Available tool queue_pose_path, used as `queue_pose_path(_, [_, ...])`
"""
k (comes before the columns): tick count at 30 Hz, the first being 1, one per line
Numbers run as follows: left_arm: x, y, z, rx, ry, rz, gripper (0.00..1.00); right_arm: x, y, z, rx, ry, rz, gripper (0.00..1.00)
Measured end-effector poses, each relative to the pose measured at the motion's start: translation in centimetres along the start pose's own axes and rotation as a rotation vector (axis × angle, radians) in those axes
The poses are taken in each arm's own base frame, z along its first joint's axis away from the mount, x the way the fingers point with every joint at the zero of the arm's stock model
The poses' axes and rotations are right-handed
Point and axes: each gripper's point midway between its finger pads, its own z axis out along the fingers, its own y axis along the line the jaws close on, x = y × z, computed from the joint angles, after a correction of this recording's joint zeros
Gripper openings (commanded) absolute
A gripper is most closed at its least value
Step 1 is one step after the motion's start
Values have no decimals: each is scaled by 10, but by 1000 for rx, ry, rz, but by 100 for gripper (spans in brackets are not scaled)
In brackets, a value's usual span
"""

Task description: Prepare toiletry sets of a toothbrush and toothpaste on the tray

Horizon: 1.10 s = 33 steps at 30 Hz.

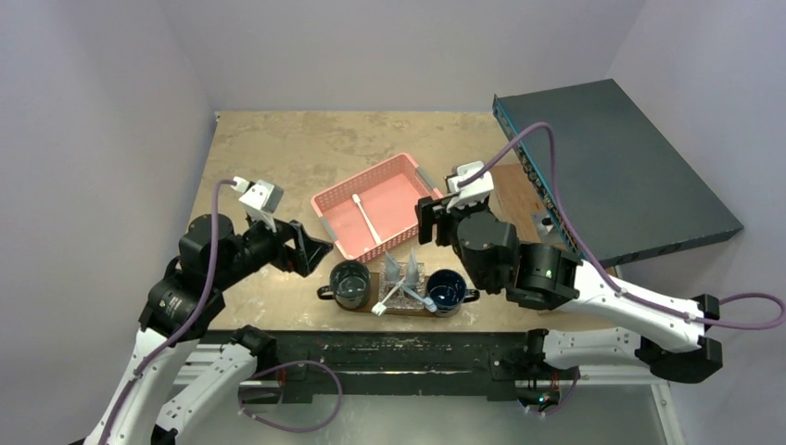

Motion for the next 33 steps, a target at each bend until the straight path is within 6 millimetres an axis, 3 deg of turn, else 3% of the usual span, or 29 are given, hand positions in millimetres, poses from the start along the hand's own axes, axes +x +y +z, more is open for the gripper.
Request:
queue_pose_path(8, [-50,3,-4,-79,-92,20,88,-36,-25,27,25,-27,-4,80])
queue_pose_path(18, [-86,27,-10,-245,-181,40,88,-80,-87,59,121,-84,58,82])
queue_pose_path(26, [-108,44,-28,-363,-309,55,88,-100,-131,61,199,-140,98,83])
queue_pose_path(33, [-103,51,-47,-399,-400,69,88,-94,-145,39,204,-182,126,84])
